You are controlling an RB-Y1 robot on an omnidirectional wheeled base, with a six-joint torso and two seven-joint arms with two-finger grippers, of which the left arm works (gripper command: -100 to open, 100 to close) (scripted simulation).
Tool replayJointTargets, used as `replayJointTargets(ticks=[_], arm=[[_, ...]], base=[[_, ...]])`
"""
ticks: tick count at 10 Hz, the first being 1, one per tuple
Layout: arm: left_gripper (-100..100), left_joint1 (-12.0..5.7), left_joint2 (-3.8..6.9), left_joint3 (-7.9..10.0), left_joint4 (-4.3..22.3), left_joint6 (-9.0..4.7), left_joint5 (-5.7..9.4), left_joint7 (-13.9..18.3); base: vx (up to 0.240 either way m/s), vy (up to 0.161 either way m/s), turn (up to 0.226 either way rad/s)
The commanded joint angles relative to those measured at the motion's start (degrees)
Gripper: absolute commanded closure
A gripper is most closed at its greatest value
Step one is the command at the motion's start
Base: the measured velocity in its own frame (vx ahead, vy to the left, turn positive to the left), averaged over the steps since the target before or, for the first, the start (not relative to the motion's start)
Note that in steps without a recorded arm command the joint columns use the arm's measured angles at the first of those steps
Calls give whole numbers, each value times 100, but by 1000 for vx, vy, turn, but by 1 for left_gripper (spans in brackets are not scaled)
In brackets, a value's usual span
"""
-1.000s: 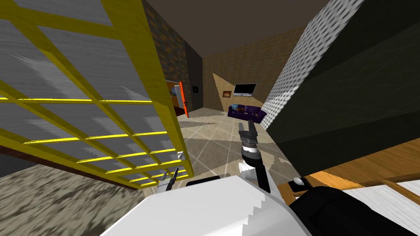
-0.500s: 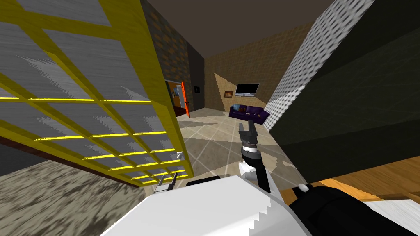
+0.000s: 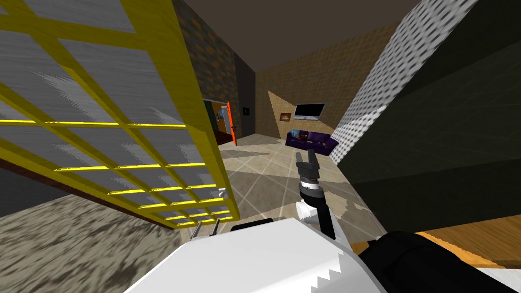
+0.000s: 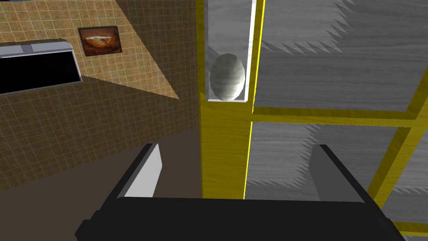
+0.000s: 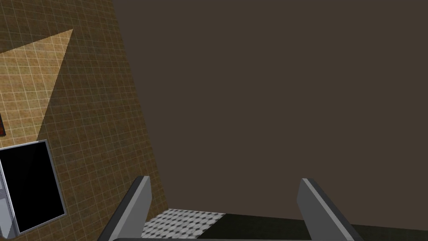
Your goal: Push the door open
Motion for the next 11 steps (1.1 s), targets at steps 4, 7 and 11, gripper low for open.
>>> replayJointTargets(ticks=[4,7,11], arm=[[-100,-26,10,47,-42,67,-34,-108],[-100,-166,15,100,-42,210,-14,-83],[100,-210,9,116,-48,256,-9,-76]], base=[[92,-16,-1],[192,-20,-17],[130,-14,-14]])
